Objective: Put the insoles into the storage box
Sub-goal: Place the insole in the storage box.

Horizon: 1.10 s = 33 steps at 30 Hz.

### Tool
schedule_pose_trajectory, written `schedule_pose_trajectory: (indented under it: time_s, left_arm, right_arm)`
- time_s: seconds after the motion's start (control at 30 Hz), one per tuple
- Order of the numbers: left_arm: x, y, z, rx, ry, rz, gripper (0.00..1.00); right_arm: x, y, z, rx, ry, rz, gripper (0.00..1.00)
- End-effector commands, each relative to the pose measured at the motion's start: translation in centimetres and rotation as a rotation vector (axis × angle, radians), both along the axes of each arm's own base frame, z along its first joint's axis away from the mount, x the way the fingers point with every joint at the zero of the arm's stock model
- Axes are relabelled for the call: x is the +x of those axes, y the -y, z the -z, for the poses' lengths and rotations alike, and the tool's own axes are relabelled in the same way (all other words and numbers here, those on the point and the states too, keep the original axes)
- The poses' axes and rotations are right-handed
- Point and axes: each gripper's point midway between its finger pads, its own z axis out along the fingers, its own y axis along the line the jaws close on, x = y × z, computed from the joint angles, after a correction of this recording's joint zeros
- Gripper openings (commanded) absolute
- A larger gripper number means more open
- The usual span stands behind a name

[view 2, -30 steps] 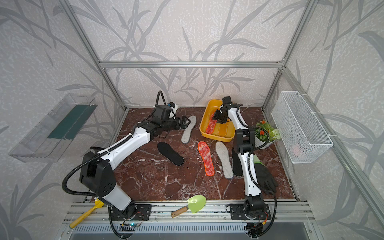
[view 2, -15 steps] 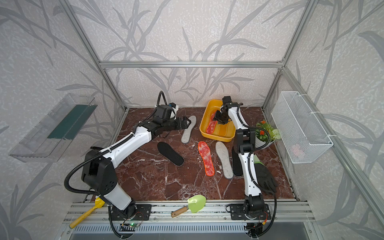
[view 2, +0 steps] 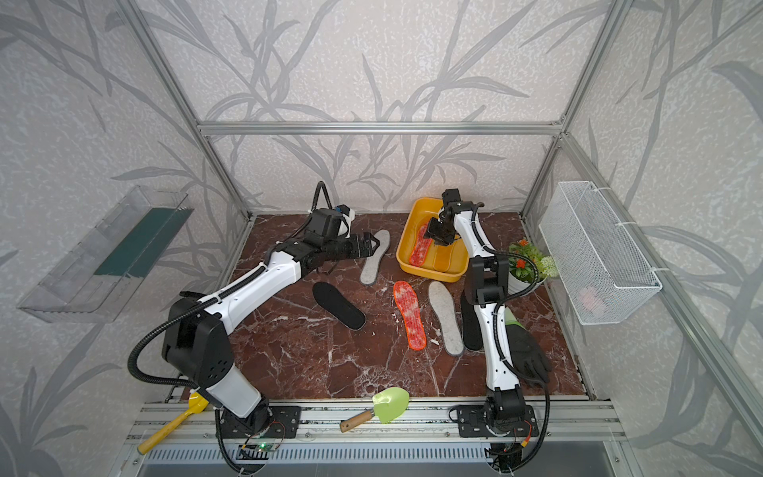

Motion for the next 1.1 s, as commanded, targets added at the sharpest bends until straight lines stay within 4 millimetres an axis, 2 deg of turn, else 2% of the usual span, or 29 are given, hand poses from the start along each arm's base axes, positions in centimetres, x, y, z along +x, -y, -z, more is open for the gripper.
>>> schedule_pose_trajectory:
  time_s: [0.0, 0.33, 0.7, 0.93, 1.07]
  left_arm:
    - [0.4, 0.2, -1.0, -0.006, 0.013, 0.004, 0.97]
    - [0.3, 0.0, -0.8, 0.009, 0.014, 0.001, 0.97]
    - [0.2, -0.2, -0.7, 0.018, 0.013, -0.001, 0.97]
    - [0.3, 0.0, -0.8, 0.011, 0.015, 0.003, 0.97]
    - [0.3, -0.2, -0.2, 0.021, 0.0, -0.007, 0.97]
  right_arm:
    - [0.1, -0.3, -1.7, -0.001, 0.021, 0.009, 0.5]
    - [0.7, -1.6, -0.5, 0.015, 0.028, 0.012, 0.5]
    - [1.1, -2.2, 0.2, 0.02, 0.029, 0.017, 0.51]
    - [1.2, -2.7, -0.5, 0.041, 0.049, -0.011, 0.51]
    - [1.1, -2.9, -2.3, 0.045, 0.084, -0.045, 0.51]
